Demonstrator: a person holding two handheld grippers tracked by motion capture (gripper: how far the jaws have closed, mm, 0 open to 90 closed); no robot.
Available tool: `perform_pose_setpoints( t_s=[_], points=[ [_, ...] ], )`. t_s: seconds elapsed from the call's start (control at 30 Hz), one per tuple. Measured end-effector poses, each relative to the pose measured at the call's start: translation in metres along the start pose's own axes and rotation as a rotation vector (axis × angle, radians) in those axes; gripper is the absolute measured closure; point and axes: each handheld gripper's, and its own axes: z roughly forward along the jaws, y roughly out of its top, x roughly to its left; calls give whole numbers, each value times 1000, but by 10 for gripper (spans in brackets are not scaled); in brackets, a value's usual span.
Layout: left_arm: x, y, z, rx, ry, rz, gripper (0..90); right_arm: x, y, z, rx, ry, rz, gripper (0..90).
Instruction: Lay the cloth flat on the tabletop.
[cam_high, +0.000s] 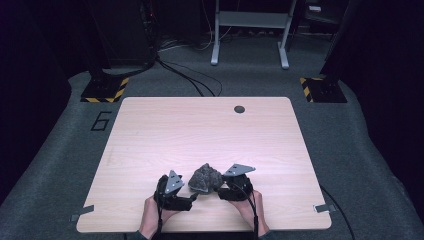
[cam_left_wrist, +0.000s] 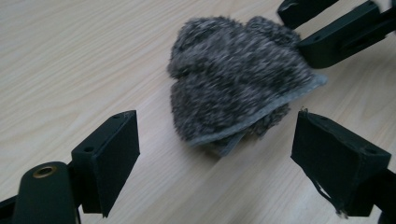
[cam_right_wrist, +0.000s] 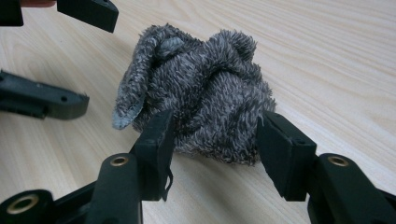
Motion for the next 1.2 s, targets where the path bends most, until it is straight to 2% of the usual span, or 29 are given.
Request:
perform_pose_setpoints(
  t_s=[0.03,0.23,0.33,0.37,0.4,0.47,0.5,0.53,0.57,0.6,0.67,0.83,0.9,1.0,1.1,1.17,1.2],
  points=[
    [-1,1,2,7,-11,8,150,0,0,1,0,0,2,478],
    [-10,5,17,10,11,17,179,-1,-1,3,-3,-7,15,531],
    [-14,6,22,17,13,39,197,-1,-3,5,10,-11,12,574],
    [-15,6,24,17,14,44,226,0,-3,5,11,-10,14,591],
    [-17,7,25,21,35,56,278,0,-3,6,14,-12,12,611],
    [-18,6,26,14,36,65,362,0,-4,7,16,-12,-1,665],
    [-17,6,23,-5,40,62,455,0,-5,8,24,-10,5,721],
    [-17,6,23,-5,40,62,505,0,-5,8,24,-10,5,721],
    [-15,6,21,-17,39,53,505,-1,-6,8,23,-15,-5,754],
    [-13,5,20,-23,36,42,555,-1,-6,8,25,-17,0,780],
    [-10,5,18,-34,26,32,629,-1,-6,7,24,-21,4,803],
    [-3,3,13,-66,-1,0,710,-1,-5,4,10,-29,0,831],
    [0,3,11,-59,-9,-26,690,-1,-4,2,2,-36,0,834],
    [5,3,11,-60,-1,-51,497,-2,-2,-2,-12,-44,-9,837],
    [6,3,6,-75,-3,-48,500,-3,-2,-3,-14,-47,-17,837],
    [6,3,4,-99,6,-50,544,-3,-2,-4,-8,-52,-13,838],
    [7,3,1,-102,2,-54,601,-4,-2,-4,-8,-57,-6,839]
  ],
)
